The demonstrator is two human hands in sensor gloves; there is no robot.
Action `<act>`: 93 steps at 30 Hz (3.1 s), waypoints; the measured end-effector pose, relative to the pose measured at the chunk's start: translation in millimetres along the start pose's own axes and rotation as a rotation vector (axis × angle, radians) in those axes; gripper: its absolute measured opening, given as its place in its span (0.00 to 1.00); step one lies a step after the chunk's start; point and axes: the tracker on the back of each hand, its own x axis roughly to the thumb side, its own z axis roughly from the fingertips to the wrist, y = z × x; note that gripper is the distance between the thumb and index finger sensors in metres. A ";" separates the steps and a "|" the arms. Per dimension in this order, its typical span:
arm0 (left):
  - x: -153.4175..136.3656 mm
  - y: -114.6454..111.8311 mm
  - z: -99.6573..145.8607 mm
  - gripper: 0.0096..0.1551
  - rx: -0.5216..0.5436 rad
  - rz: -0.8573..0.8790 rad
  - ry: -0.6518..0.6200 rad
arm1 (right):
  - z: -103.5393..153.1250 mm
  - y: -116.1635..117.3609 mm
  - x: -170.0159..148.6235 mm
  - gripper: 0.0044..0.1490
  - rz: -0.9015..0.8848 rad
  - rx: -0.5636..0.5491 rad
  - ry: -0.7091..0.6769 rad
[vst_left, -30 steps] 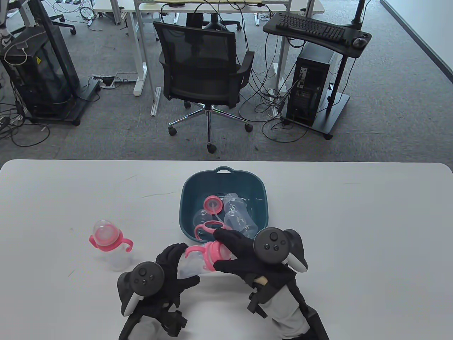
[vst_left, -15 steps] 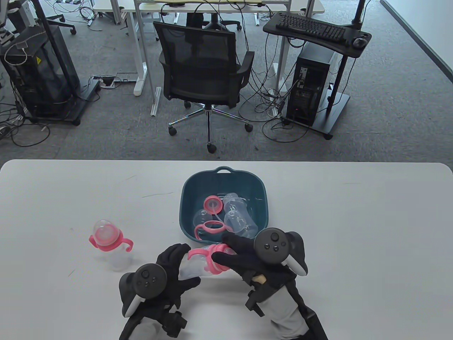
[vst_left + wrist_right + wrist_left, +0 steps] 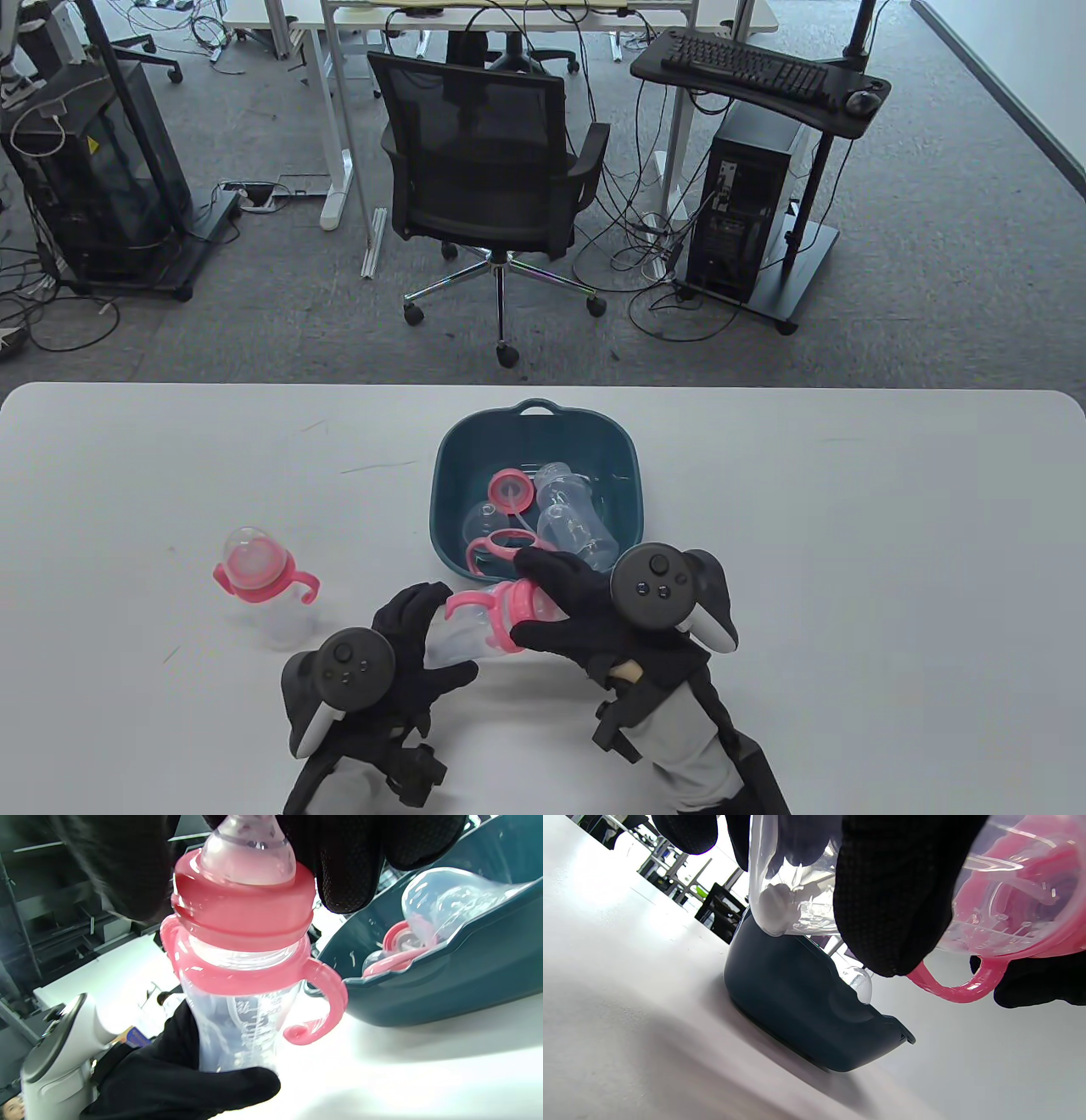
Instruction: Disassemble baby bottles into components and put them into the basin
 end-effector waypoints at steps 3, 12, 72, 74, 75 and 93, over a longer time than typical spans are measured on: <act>2.8 0.6 0.8 0.56 0.004 -0.004 -0.014 | 2.5 -3.7 -0.9 0.53 0.023 -0.031 0.015; 3.7 0.5 1.1 0.56 -0.005 -0.015 -0.012 | 0.6 -1.1 0.9 0.49 0.007 0.021 0.013; -11.8 9.0 -0.4 0.56 0.020 0.111 0.059 | -106.7 -59.4 -26.0 0.49 0.411 -0.341 0.204; -11.8 9.0 -0.9 0.56 0.019 0.113 0.056 | -109.5 -53.1 -32.5 0.49 0.433 -0.321 0.222; -11.6 9.2 -1.1 0.56 0.020 0.117 0.054 | -111.6 -49.1 -36.5 0.49 0.447 -0.305 0.234; -11.3 9.8 -1.5 0.56 0.020 0.119 0.047 | -133.8 -12.6 -69.0 0.47 0.584 -0.058 0.414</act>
